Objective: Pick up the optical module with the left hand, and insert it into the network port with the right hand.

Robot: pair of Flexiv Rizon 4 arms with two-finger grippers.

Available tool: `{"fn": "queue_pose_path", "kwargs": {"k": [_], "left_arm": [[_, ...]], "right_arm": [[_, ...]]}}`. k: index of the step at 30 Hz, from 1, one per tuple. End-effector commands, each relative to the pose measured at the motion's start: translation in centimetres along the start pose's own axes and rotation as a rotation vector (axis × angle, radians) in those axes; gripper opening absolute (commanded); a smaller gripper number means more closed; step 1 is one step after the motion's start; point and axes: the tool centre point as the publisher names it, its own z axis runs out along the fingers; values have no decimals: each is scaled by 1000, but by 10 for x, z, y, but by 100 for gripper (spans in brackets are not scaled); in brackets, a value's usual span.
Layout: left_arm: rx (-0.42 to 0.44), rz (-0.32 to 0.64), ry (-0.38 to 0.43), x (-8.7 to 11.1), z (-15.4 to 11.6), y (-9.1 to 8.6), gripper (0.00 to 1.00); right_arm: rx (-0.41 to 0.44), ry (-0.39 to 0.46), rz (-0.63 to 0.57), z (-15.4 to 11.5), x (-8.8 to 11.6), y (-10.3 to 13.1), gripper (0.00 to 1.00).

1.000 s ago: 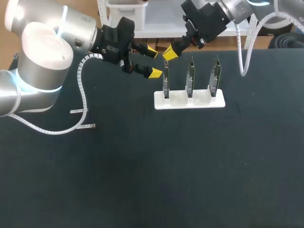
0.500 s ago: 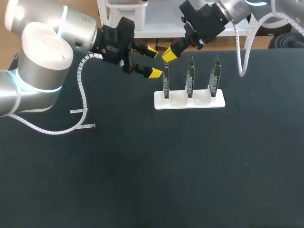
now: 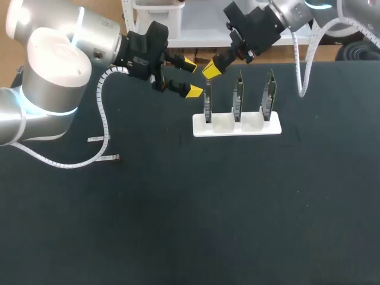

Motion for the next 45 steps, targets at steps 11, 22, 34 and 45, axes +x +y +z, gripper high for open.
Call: {"fn": "queue_pose_path", "kwargs": {"k": [11,22,34,45], "left_arm": [[3,-1,5,-1,1,1,100],[3,-1,5,-1,1,1,100],[3,-1,5,-1,1,1,100],[3,-1,5,-1,1,1,100]], "right_arm": [[-10,-1,14,2,4,-4,0],[-17,-5,27,3,7,-4,0],[-26,-2,38,5,9,-5,0],[-29,7,46,7,12,-5,0]]}}
